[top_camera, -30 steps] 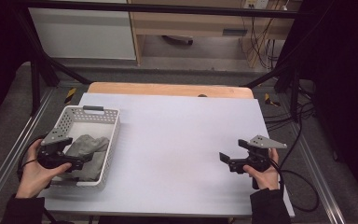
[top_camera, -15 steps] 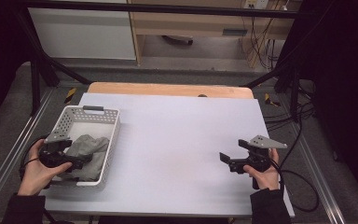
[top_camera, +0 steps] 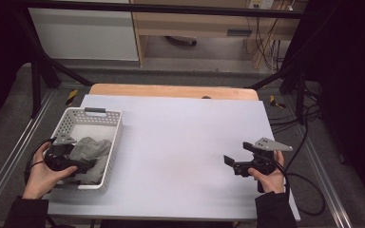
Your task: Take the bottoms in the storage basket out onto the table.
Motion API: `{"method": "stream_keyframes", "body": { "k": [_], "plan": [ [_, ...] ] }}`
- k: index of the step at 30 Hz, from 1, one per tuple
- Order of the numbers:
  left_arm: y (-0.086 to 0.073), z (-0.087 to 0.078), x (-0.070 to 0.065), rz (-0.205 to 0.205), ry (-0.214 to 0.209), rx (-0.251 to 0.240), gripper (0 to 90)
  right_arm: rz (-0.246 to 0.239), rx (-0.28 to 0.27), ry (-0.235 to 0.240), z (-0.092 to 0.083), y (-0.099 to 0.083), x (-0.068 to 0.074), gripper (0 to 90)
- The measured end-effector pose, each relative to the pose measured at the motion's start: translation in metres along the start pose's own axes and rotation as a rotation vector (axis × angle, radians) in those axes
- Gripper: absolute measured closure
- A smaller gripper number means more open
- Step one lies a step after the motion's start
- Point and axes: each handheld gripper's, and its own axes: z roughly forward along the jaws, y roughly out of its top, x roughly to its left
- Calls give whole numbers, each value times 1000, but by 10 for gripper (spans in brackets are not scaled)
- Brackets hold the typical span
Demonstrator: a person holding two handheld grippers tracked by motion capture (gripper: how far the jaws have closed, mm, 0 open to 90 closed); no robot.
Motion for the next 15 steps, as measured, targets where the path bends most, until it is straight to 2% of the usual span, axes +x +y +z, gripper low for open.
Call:
{"method": "stream_keyframes", "body": {
  "k": [6,10,15],
  "plan": [
    [-1,3,0,-19,2,23,60,-1,-3,3,1,0,1,38],
    [0,6,-1,-31,8,57,98,-5,2,3,0,0,1,38],
    [0,7,-3,-37,-5,58,167,1,-2,2,-1,0,0,39]
  ]
}}
